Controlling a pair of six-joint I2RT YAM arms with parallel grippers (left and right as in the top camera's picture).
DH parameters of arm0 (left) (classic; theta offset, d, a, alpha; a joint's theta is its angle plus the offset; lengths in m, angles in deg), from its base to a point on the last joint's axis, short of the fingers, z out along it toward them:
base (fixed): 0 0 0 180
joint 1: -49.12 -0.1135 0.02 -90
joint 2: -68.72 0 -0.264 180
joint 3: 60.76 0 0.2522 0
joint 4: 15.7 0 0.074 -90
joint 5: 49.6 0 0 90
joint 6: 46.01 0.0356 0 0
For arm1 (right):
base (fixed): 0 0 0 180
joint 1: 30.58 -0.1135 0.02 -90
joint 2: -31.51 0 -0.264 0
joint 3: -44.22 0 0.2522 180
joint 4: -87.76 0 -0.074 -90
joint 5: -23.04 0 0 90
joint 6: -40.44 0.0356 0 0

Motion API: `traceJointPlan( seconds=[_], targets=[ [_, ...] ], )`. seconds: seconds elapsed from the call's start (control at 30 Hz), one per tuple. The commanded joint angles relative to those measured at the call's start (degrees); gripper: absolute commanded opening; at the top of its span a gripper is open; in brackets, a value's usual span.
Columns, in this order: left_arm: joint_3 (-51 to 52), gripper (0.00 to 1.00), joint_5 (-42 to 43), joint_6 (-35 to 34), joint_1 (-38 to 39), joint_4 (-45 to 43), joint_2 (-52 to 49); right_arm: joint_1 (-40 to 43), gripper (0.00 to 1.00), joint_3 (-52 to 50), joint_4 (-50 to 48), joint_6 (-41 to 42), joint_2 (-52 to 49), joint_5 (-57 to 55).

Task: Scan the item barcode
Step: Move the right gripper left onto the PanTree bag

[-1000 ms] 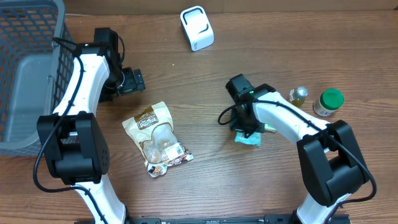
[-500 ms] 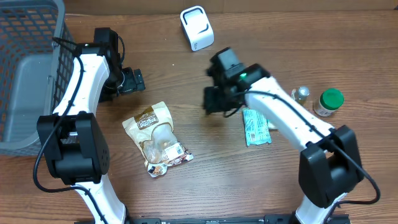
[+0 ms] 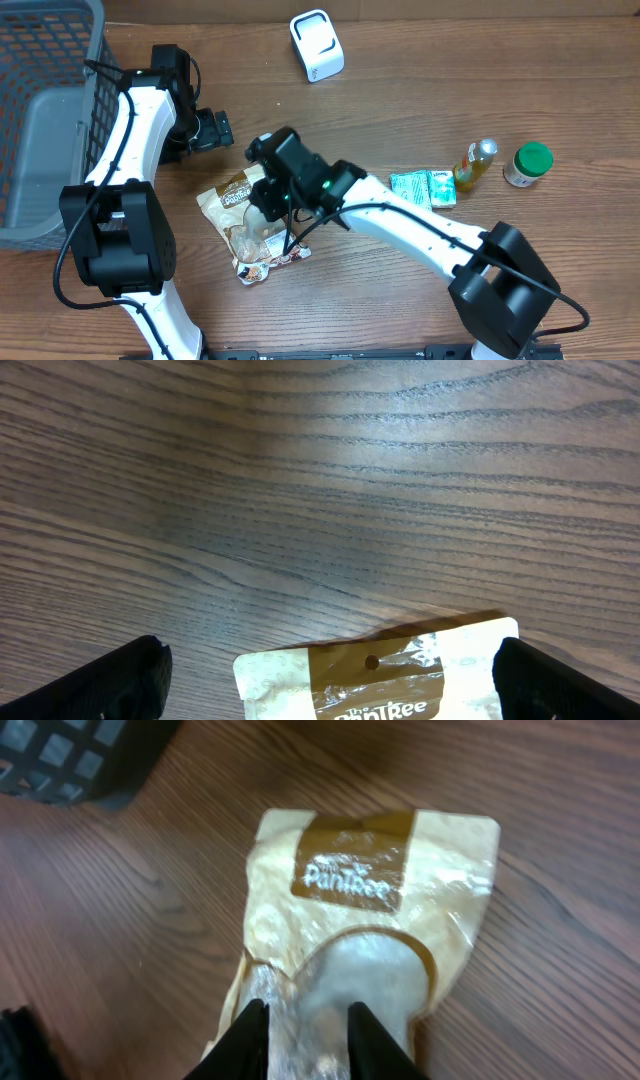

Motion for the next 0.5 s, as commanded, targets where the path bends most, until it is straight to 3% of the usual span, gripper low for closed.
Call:
traceJointPlan(
  seconds=[0.0, 0.27, 0.47],
  targets=[
    [-0.8, 0.99, -0.6, 0.2, -0.2, 0.0, 1.2, -1.4, 0.21, -2.5, -3.9, -0.3, 0.2, -3.7],
    [-0.8, 0.99, -0.6, 0.2, -0.2, 0.0, 1.2, -2.0, 0.14, -5.0, -12.1, -0.3, -3.1, -4.1],
    [-0.8, 1.0, -0.6, 0.2, -0.2, 0.0, 1.2, -2.0, 0.14, -5.0, -15.6, -0.3, -8.4, -4.1]
  ],
)
